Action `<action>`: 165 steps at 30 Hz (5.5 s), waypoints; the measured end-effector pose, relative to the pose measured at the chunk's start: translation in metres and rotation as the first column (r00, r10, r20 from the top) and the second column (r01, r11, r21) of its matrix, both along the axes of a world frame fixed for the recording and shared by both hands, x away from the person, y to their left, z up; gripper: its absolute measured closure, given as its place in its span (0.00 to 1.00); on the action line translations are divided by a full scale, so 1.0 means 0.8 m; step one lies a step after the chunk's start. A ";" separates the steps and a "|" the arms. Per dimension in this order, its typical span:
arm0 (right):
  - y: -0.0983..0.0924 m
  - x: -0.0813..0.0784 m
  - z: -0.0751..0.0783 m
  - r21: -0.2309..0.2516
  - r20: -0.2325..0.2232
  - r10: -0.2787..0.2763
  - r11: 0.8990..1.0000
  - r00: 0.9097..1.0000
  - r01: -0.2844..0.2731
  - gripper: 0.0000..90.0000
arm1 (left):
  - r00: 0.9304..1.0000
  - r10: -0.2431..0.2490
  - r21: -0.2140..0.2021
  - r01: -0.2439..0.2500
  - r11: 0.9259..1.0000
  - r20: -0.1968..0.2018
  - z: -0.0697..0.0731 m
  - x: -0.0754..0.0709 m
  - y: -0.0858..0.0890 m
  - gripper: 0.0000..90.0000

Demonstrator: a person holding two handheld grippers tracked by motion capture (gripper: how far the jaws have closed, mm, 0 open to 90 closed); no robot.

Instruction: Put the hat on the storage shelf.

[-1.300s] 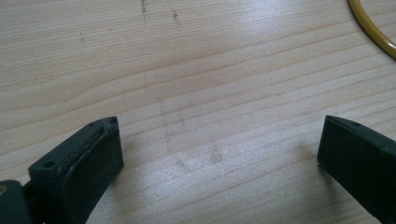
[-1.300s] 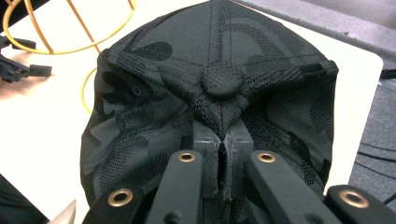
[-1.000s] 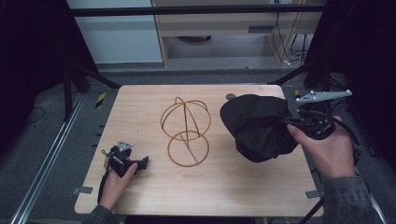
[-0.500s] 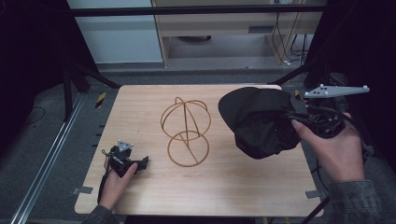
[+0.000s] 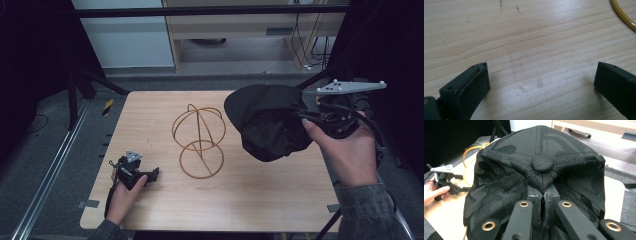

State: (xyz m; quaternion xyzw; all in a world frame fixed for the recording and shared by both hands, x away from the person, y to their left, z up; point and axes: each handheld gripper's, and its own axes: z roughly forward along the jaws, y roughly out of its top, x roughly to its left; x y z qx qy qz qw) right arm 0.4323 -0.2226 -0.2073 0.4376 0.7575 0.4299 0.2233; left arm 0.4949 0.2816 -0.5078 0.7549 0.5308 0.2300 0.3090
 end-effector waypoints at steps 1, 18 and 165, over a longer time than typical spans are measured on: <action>0.000 0.000 0.000 0.000 0.000 0.000 1.000 1.000 0.000 0.96 | 1.000 0.000 0.000 0.000 1.000 0.000 0.000 0.000 0.000 0.00; 0.071 0.034 0.021 0.032 0.039 0.067 0.997 0.997 -0.068 0.96 | 1.000 0.000 0.000 0.000 1.000 0.000 0.000 0.000 0.000 0.00; 0.223 0.107 -0.071 -0.054 -0.132 0.155 0.985 0.979 -0.163 0.76 | 1.000 0.000 -0.001 0.000 1.000 0.000 0.000 0.000 0.000 0.00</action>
